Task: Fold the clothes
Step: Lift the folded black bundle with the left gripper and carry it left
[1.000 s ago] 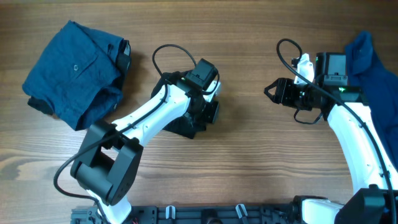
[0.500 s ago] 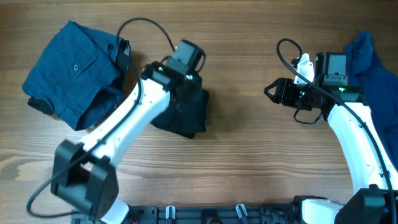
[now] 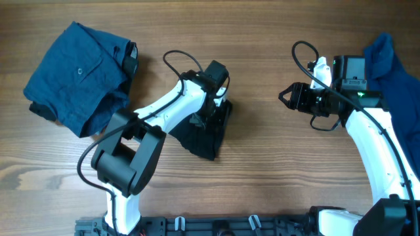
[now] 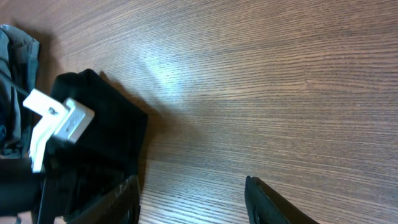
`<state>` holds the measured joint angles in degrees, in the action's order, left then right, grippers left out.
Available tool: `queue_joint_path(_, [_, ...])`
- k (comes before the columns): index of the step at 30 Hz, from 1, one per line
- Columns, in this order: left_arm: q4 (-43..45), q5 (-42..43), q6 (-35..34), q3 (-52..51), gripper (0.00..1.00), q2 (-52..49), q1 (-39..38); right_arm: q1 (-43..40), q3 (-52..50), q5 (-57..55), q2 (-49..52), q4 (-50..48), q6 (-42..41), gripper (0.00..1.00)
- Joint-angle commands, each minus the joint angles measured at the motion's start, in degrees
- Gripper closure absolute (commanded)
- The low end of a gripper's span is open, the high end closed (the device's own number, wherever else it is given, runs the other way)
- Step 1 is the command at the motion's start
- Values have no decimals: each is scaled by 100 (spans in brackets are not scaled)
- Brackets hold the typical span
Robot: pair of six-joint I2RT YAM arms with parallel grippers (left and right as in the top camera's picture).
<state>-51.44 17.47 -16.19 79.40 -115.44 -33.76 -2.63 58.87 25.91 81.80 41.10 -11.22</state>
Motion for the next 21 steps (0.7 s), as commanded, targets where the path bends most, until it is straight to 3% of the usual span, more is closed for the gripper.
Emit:
queue_joint_path(1, [-225, 179, 116, -63, 96, 730, 129, -7, 70, 111, 22, -35, 74, 45])
queue_joint_path(4, [-236, -4, 114, -59, 96, 1685, 595, -7, 70, 109, 22, -37, 74, 45])
queue_joint_path(7, [-153, -275, 122, -59, 62, 2308, 1268, -7, 70, 109, 22, -42, 72, 45])
queue_joint_path(9, [-138, -68, 437, -63, 23, 2371, 1910, -7, 70, 111, 22, -59, 72, 45])
queue_joint_path(10, [-138, 160, 673, -92, 10, 2295, 2151, -7, 70, 111, 22, -61, 74, 45])
queue_joint_path(11, [-160, 516, 966, -131, 4, 2177, 2420, -7, 70, 111, 22, -61, 74, 45])
queue_joint_path(16, [-332, 2017, 2221, -162, 0, 756, 3338, -7, 70, 114, 22, -55, 61, 45])
queue_joint_path(21, [-330, 2127, 2500, -162, 0, -216, 3191, -7, 68, 114, 22, 11, 66, 45])
